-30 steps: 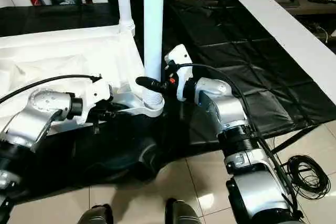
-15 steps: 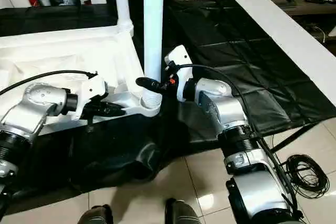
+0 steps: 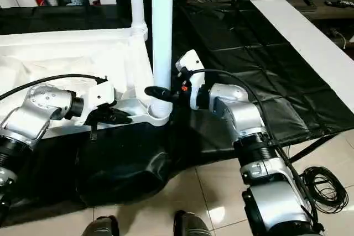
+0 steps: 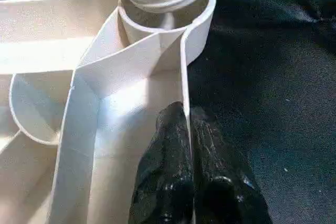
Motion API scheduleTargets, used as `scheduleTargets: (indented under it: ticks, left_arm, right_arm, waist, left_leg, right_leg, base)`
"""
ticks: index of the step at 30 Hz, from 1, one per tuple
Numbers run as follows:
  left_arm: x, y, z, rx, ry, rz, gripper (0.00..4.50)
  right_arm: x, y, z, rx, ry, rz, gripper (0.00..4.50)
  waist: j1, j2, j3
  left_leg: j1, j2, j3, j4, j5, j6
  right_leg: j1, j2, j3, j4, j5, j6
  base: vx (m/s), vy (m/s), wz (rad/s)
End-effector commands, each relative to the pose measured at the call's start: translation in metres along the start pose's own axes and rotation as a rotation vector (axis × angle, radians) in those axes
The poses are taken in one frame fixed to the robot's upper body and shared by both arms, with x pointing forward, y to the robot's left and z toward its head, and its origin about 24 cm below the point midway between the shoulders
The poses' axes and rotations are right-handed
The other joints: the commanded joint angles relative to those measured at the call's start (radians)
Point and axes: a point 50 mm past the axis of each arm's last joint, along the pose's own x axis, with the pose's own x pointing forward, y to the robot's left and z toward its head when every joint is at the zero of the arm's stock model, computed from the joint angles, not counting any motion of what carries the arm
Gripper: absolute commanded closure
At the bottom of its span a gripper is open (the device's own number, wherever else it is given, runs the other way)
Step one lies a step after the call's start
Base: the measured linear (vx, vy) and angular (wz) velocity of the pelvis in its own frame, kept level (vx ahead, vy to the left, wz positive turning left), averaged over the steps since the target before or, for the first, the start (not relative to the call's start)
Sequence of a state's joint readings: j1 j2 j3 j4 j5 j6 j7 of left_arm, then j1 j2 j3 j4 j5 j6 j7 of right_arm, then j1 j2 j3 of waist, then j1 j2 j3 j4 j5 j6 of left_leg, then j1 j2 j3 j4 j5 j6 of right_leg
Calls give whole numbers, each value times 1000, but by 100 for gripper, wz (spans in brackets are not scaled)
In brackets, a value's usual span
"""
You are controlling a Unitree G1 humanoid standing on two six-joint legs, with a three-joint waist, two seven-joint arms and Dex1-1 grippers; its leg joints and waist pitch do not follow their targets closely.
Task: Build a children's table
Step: Insert table leg to table base
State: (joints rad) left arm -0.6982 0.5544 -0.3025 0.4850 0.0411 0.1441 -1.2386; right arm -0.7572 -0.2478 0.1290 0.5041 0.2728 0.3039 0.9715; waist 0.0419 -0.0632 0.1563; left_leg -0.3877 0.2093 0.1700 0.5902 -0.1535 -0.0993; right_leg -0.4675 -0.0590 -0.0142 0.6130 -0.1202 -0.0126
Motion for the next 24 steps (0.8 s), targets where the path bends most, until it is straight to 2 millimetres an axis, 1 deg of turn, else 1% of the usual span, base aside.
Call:
scheduleTargets:
  ticks: [1,12,13,14,16,20,22,23,24]
  left_arm:
    - [11,-13,-19,-30,103,-70,450]
    - [11,-13,-19,-25,96,-78,450]
    - [11,-13,-19,-25,96,-78,450]
    - [11,-13,-19,-25,96,-77,450]
    - [10,-13,-19,-25,96,-75,450]
    - [9,-12,-19,-24,97,-65,450]
    - [9,-11,-19,-22,95,-50,450]
    - [9,-11,-19,-21,95,-46,450]
    - [9,-10,-19,-21,95,-45,450]
  right_arm:
    - [-3,0,-6,18,25,3,265]
    - [5,-5,-15,117,-20,-40,265]
    - [5,-5,-17,120,-16,-44,265]
    - [5,-6,-20,126,-13,-50,265]
    - [3,-7,-24,138,-11,-59,265]
    - [-2,-8,-34,181,-24,-76,265]
    - [-5,-7,-40,202,-41,-84,265]
    - [-6,-6,-43,213,-50,-86,265]
    - [-7,-4,-47,223,-64,-92,265]
  waist:
    - [3,15,-97]
    - [1,13,-96]
    - [1,12,-96]
    - [1,13,-96]
    - [1,12,-96]
    - [1,14,-96]
    - [2,15,-95]
    - [2,15,-96]
    - [3,14,-96]
  left_leg:
    - [14,0,11,-64,-224,10]
    - [14,1,9,-67,-244,2]
    - [15,1,9,-66,-246,2]
    - [16,2,9,-67,-245,1]
    - [15,2,9,-67,-245,3]
    - [16,2,9,-68,-253,2]
    - [17,3,9,-68,-264,3]
    - [17,3,9,-68,-263,3]
    - [16,3,9,-69,-266,4]
  right_leg:
    - [75,-46,26,-65,-299,-205]
    - [74,-48,25,-66,-322,-206]
    - [74,-47,25,-68,-324,-205]
    - [73,-47,25,-67,-320,-205]
    - [74,-47,25,-66,-315,-208]
    - [73,-47,24,-67,-317,-208]
    - [72,-47,25,-69,-325,-207]
    - [73,-47,25,-69,-322,-208]
    - [73,-48,25,-69,-323,-208]
  base:
    - [0,0,0]
    - [0,0,0]
    - [0,0,0]
    - [0,0,0]
    - [0,0,0]
    - [0,0,0]
    - [0,0,0]
    - [0,0,0]
    - [0,0,0]
